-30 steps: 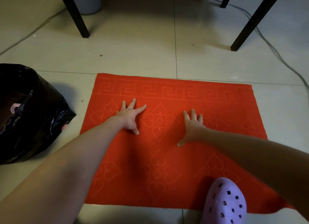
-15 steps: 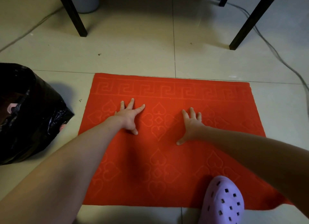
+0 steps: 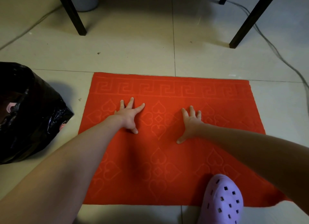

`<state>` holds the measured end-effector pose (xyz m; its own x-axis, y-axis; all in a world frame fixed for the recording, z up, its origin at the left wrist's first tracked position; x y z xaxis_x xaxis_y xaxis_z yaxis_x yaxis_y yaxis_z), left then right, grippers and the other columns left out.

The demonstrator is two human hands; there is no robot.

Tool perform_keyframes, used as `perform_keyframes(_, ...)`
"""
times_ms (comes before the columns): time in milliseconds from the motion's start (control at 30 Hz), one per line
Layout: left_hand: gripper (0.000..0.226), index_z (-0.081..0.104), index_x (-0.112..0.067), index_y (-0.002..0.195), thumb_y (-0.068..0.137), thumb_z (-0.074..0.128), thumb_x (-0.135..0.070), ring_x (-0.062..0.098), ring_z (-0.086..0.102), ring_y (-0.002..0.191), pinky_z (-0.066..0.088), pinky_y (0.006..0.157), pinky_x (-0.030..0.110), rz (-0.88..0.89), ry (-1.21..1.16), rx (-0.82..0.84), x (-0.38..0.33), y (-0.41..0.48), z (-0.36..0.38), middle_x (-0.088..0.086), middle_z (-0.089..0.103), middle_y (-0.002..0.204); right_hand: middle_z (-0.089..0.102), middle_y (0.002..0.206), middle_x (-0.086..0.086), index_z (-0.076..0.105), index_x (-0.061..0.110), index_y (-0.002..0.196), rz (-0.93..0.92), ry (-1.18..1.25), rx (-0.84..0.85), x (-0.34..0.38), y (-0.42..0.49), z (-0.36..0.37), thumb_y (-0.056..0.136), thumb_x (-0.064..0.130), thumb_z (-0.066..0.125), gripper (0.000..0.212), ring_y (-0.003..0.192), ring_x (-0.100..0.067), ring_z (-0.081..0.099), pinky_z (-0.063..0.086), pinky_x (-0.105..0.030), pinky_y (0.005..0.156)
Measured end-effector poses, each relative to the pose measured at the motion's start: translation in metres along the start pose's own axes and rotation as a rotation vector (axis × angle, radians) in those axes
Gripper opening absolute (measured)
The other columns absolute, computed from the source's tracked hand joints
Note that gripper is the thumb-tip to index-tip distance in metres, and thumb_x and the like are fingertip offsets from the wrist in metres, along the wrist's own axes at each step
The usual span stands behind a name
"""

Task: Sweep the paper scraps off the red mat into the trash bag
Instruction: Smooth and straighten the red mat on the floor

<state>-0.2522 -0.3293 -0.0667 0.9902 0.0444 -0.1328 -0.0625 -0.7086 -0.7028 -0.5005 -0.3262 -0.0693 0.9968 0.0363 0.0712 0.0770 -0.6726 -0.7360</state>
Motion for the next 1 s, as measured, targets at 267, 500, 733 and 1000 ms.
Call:
perform_keyframes(267,0.12,-0.008,-0.051,0.147,0.07,0.083,-0.032,0.038,-0.026,0.141,0.011,0.114,0.062,0.014,-0.021,0.008,0.0,0.001,-0.001,-0.002,-0.032,0.155,-0.032,0.152,-0.012,-0.025,0.021,0.146,0.009,-0.02,0.001,0.003,0.001,-0.001,0.055,0.047,0.087,0.146,0.139,-0.047,-0.022,0.019,-0.061,0.112)
perform_keyframes(500,0.121,-0.008,-0.051,0.147,0.069,0.084,-0.033,0.038,-0.025,0.142,0.011,0.114,0.061,0.01,-0.006,0.006,0.001,0.001,0.0,-0.002,-0.031,0.156,-0.032,0.152,-0.012,-0.024,0.021,0.146,0.051,-0.031,0.02,0.007,-0.005,-0.005,0.055,0.042,0.088,0.146,0.141,-0.043,-0.019,0.018,-0.067,0.109)
perform_keyframes(733,0.101,0.028,-0.032,0.148,0.064,0.08,-0.052,0.031,0.028,0.138,0.039,0.104,0.047,0.004,0.153,-0.264,0.009,-0.014,0.003,0.009,0.027,0.149,0.031,0.141,-0.008,0.035,0.015,0.136,-0.345,-0.071,-0.207,0.118,-0.045,0.015,0.078,0.025,0.07,0.068,0.13,-0.029,0.038,0.04,-0.042,0.099)
perform_keyframes(1000,0.043,0.056,-0.017,0.112,0.077,0.072,-0.037,0.025,0.057,0.113,0.049,0.088,0.036,-0.141,0.19,-0.127,0.106,-0.091,0.049,0.005,0.061,0.119,0.038,0.135,-0.005,0.042,0.01,0.133,-0.444,-0.254,-0.224,0.2,-0.061,0.076,0.084,0.032,0.064,0.058,0.125,-0.025,0.038,0.046,-0.037,0.092)
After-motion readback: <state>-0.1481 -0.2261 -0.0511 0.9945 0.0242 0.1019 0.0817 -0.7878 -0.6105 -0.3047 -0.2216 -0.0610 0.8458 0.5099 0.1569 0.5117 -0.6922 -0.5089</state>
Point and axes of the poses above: each hand's wrist, its own y-axis towards the middle knuckle, its own z-axis out of the palm, x = y × z, the point moved 3 cm from there along y, towards the middle knuckle
